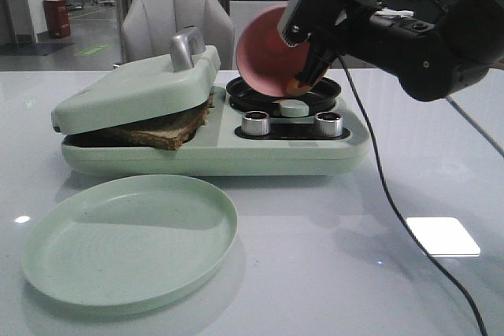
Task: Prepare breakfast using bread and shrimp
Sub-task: 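Tilt the pink bowl over the black pan to pour the shrimp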
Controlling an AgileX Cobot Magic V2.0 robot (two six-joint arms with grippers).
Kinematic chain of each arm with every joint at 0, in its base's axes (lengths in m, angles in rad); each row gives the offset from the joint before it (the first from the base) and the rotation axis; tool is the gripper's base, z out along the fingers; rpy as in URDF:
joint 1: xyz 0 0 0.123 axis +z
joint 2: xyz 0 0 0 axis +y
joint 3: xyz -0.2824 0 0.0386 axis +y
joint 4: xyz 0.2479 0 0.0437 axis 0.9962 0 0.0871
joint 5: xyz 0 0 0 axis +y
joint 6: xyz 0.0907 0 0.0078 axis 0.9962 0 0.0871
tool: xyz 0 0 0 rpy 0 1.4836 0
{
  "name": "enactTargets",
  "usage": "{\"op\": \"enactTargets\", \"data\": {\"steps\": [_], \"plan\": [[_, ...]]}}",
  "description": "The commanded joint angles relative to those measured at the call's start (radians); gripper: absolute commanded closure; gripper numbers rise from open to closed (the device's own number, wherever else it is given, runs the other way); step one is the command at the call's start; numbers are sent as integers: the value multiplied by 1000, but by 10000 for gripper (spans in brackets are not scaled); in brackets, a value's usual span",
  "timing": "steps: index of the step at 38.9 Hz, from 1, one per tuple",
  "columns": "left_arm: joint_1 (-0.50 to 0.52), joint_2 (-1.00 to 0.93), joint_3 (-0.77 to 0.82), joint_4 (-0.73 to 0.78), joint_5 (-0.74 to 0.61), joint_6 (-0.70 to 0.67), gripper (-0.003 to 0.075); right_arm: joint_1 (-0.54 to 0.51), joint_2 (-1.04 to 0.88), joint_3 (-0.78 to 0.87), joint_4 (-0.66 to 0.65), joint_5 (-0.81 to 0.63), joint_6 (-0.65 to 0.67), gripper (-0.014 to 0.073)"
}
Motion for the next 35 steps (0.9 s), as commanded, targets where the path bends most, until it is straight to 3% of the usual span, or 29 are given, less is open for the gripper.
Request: {"op": "enactTargets", "data": {"steps": [1, 8, 18, 26, 35], "plan": [[-9, 10, -26, -7, -74, -12, 606, -3, -64, -31, 23, -114, -39, 442], [-9, 10, -26, -7, -74, -12, 606, -3, -64, -74, 266, -102, 327, 442], [-9, 10, -26, -7, -74, -12, 606, -3, -85, -106, 509, -31, 574, 442], [-9, 10, -26, -7, -74, -12, 606, -8, -203, -106, 578, 429, 891, 442], [-9, 10, -26, -7, -74, -12, 606, -20, -372, -106, 574, 862, 889, 442]]}}
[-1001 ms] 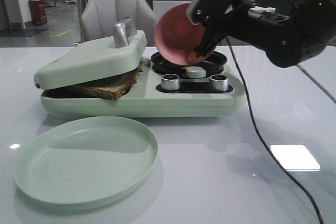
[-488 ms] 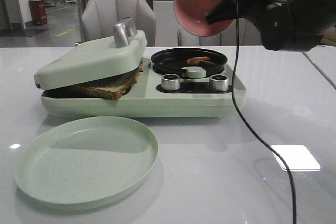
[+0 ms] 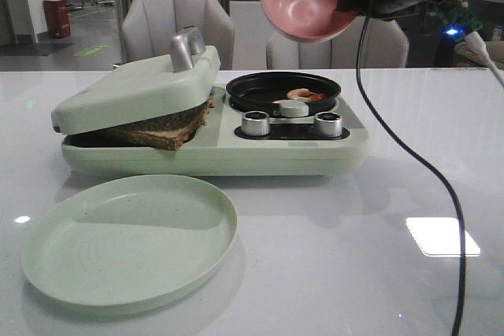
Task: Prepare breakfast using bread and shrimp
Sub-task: 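Tilt the pink bowl over the black pan to pour the shrimp, then lower the pink bowl back onto the table and release it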
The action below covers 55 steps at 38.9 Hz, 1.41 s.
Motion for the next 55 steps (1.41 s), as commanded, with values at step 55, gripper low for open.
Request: {"op": "enactTargets", "data": {"steps": [55], "plan": [[-8, 10, -26, -7, -74, -12, 606, -313, -194, 243, -158, 835, -26, 283]]}}
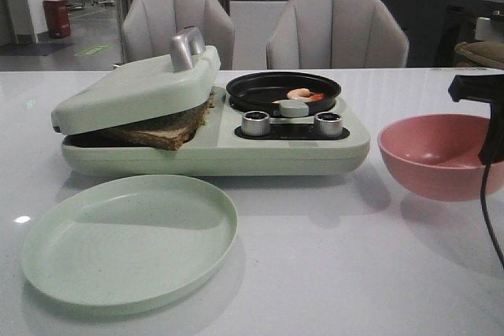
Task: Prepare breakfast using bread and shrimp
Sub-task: 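Lower the pink bowl back onto the table and release it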
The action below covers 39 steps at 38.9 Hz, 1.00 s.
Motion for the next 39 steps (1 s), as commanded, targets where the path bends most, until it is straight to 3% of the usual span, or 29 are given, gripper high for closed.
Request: {"op": "enactTargets", "data": {"steps": [1, 4, 8, 22, 39], "plan": [[-8, 10, -26, -8, -74, -12, 606, -5, -32, -23, -28, -30, -11, 253], [-8, 10, -26, -8, -74, -12, 606, -5, -33, -23, -54, -25, -11, 162], [-8, 10, -26, -8, -74, -12, 606, -5, -39, -25, -78, -24, -11, 109], [-8, 10, -26, -8, -74, -12, 606, 22, -258, -27, -79, -123, -52, 115], [-8, 10, -26, -8, -74, -12, 606, 192, -611, 32, -79, -217, -52, 115]]}}
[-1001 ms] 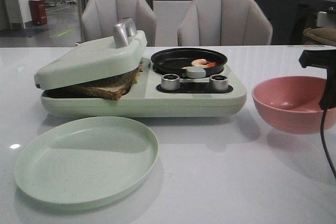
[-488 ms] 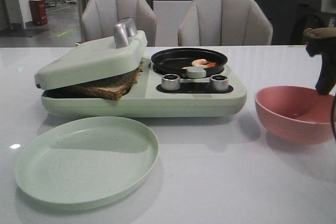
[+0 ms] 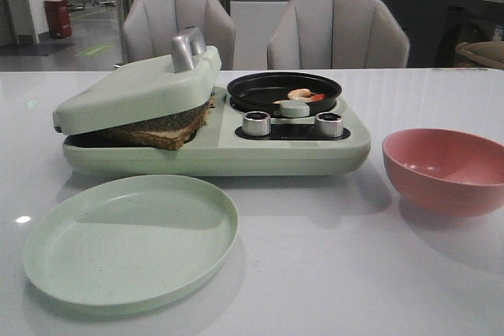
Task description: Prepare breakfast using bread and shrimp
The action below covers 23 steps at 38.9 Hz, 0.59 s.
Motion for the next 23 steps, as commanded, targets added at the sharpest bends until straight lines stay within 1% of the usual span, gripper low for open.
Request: {"op": "enactTargets", "data": {"steps": [1, 9, 16, 19, 23], "plan": [[-8, 10, -26, -8, -76, -12, 606, 29, -115, 15, -5, -106, -13, 115], [-8, 10, -26, -8, -76, -12, 606, 119, -304, 165, -4, -266, -13, 115], [-8, 10, -26, -8, -76, -12, 606, 228, -501, 352, -4, -396, -13, 115], [-8, 10, -26, -8, -76, -12, 606, 245, -603, 427, -4, -413, -13, 115], [-8, 10, -26, -8, -76, -12, 606, 245, -726, 526, -4, -396, -13, 115]]}}
